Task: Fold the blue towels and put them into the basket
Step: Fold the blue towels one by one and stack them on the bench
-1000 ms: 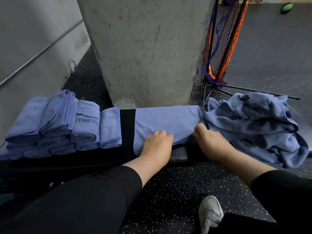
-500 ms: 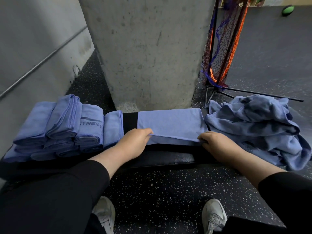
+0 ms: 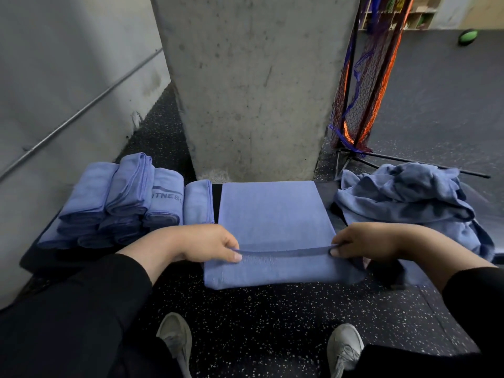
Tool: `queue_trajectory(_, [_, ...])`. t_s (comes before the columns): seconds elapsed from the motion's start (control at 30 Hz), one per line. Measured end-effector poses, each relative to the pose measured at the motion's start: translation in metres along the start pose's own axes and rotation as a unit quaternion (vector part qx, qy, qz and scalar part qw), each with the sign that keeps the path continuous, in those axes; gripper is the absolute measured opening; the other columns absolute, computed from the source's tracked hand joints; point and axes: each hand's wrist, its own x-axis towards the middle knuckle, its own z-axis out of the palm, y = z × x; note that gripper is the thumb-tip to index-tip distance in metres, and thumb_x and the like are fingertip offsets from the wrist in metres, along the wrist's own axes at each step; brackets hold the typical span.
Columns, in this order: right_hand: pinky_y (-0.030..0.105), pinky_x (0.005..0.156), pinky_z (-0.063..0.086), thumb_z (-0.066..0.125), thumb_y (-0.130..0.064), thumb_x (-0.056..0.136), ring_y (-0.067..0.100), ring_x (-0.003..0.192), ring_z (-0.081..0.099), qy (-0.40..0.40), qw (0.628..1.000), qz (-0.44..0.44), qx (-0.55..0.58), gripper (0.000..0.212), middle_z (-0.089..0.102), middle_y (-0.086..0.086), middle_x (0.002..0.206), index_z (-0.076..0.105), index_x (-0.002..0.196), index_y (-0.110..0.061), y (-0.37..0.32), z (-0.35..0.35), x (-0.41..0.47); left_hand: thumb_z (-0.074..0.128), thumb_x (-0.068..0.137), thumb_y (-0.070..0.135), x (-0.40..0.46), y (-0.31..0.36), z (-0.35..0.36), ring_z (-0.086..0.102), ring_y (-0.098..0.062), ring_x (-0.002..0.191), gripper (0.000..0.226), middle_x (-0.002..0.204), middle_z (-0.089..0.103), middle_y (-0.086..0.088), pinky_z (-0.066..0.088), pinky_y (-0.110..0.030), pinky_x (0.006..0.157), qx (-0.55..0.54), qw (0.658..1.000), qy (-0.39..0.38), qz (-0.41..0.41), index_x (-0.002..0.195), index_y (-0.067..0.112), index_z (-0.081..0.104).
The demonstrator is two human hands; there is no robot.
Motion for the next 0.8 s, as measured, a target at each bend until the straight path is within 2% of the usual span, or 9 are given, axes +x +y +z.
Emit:
queue_trajectory(0.07, [0.015,0.063,0.044,0.062,-0.038,0.098,0.005,0.062,0.057,0.011,1.0,-0.004,0.029,0.027,0.061,-0.011,0.063,0.067,0.073,-0.029,-0.002,-0.004,-0.005,0.067,0.095,0.031,-0.004,0.001,-0.004,0.044,0.0,0.062,0.024,0.063,0.052,0.017,0.034,-0.021,0.062,-0.026,1.0,-0.006,-0.009,0.074,0.02,0.067])
queue_trajectory(0.13, [0.012,0.059,0.039,0.063,-0.04,0.097,-0.003,0.056,0.05,0.101,0.995,-0.01,-0.006,0.024,0.061,-0.017,0.061,0.067,0.077,-0.027,-0.003,-0.01,0.001,0.067,0.094,0.024,-0.002,0.002,-0.011,0.046,-0.005,0.067,0.016,0.069,0.054,0.01,0.035,-0.023,0.062,-0.024,0.998,0.046,-0.023,0.082,0.013,0.069])
queue_trajectory(0.2, [0.013,0.062,0.041,0.064,-0.043,0.095,-0.004,0.06,0.055,0.206,0.978,-0.008,-0.03,0.021,0.064,-0.02,0.062,0.069,0.079,-0.029,-0.006,-0.02,0.011,0.064,0.093,0.02,0.006,0.004,-0.02,0.049,-0.01,0.07,0.014,0.074,0.058,0.004,0.035,-0.019,0.058,-0.022,0.99,0.134,-0.04,0.084,0.01,0.069])
queue_trajectory(0.27, [0.013,0.061,0.038,0.064,-0.037,0.096,-0.001,0.063,0.055,0.27,0.963,-0.01,-0.001,0.027,0.063,-0.015,0.06,0.064,0.07,-0.028,-0.01,-0.029,0.024,0.06,0.095,0.018,0.019,0.005,-0.028,0.055,-0.015,0.074,0.014,0.079,0.063,-0.001,0.036,-0.015,0.053,-0.043,0.972,0.223,-0.062,0.09,0.008,0.07])
queue_trajectory(0.33, [0.02,0.055,0.035,0.061,-0.03,0.098,0.01,0.062,0.049,0.328,0.944,-0.009,0.042,0.033,0.055,-0.009,0.059,0.059,0.065,-0.022,-0.016,-0.035,0.039,0.056,0.097,0.015,0.033,0.006,-0.035,0.061,-0.024,0.084,0.017,0.089,0.069,-0.008,0.04,-0.024,0.06,-0.051,0.946,0.308,-0.09,0.095,0.006,0.07])
queue_trajectory(0.43, [0.035,0.06,0.037,0.053,-0.022,0.098,0.023,0.069,0.049,0.404,0.911,0.007,0.088,0.027,0.059,0.01,0.071,0.065,0.085,-0.003,-0.025,-0.042,0.066,0.05,0.097,0.014,0.057,0.005,-0.043,0.058,-0.029,0.084,0.018,0.091,0.07,-0.01,0.037,-0.033,0.064,-0.01,0.911,0.395,-0.116,0.093,0.011,0.068])
queue_trajectory(0.53, [0.038,0.065,0.039,0.048,-0.017,0.098,0.03,0.079,0.056,0.409,0.91,0.014,0.066,0.024,0.065,0.016,0.082,0.064,0.09,-0.001,-0.032,-0.047,0.098,0.045,0.097,0.009,0.083,0.0,-0.048,0.055,-0.03,0.081,0.022,0.09,0.068,-0.01,0.042,-0.036,0.066,0.009,0.904,0.406,-0.131,0.093,0.013,0.066])
queue_trajectory(0.63, [0.037,0.065,0.035,0.047,-0.013,0.098,0.031,0.078,0.054,0.382,0.924,0.01,0.021,0.023,0.06,0.011,0.078,0.057,0.078,-0.009,-0.026,-0.045,0.128,0.043,0.09,0.002,0.113,-0.011,-0.046,0.058,-0.035,0.083,0.021,0.089,0.066,-0.011,0.048,-0.044,0.069,0.02,0.913,0.389,-0.125,0.089,0.01,0.063])
queue_trajectory(0.8, [0.033,0.064,0.026,0.046,-0.012,0.1,0.027,0.072,0.044,0.34,0.939,0.038,-0.037,0.041,0.042,-0.002,0.06,0.038,0.06,-0.018,-0.008,-0.038,0.152,0.049,0.088,0.003,0.15,-0.021,-0.031,0.05,-0.03,0.076,0.019,0.084,0.059,-0.006,0.038,-0.032,0.064,0.051,0.929,0.344,-0.129,0.083,0.011,0.064])
